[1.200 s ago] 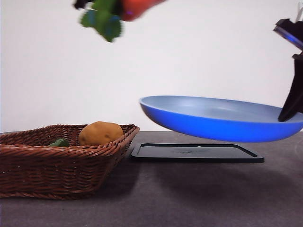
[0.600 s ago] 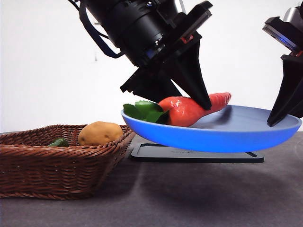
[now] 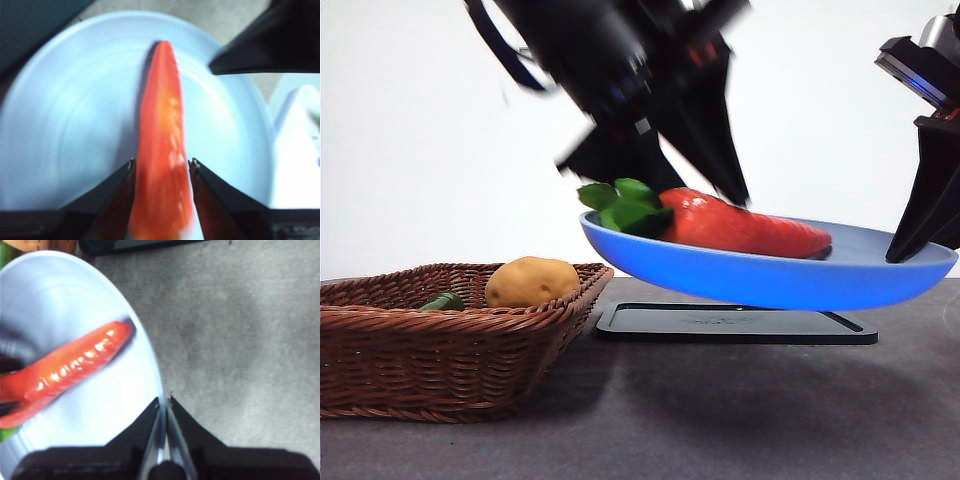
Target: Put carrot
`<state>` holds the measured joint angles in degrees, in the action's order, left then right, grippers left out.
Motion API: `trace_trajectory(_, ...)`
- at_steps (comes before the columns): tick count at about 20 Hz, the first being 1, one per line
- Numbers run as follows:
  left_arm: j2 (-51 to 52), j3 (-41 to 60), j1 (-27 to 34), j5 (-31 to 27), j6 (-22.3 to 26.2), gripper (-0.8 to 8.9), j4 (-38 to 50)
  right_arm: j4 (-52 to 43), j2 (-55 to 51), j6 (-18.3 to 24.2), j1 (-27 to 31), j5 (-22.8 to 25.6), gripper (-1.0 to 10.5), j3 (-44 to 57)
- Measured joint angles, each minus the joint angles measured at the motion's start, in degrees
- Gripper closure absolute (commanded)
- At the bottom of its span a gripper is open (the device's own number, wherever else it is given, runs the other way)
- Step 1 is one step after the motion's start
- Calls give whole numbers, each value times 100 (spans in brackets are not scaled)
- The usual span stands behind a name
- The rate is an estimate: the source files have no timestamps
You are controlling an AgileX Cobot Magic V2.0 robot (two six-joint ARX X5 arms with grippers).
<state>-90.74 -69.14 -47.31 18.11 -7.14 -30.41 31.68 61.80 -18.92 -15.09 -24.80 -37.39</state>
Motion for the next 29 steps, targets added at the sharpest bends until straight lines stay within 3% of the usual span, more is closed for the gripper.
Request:
trace_trajectory(7, 1895, 0, 225, -1130, 63, 619, -955, 2, 981, 63, 138, 420, 943, -892)
trace_trajectory(16, 3738, 0, 446, -2734, 111, 619, -1961, -70, 3801, 339, 841, 474, 943, -3340)
trace_trajectory(22, 3960, 0, 455, -2850, 109, 621, -2111, -507, 4957, 313, 841, 428, 942, -3869)
trace_trajectory(29, 3939, 0, 455, -2850, 109, 621, -2094, -612, 5001, 313, 841, 387, 775, -3880)
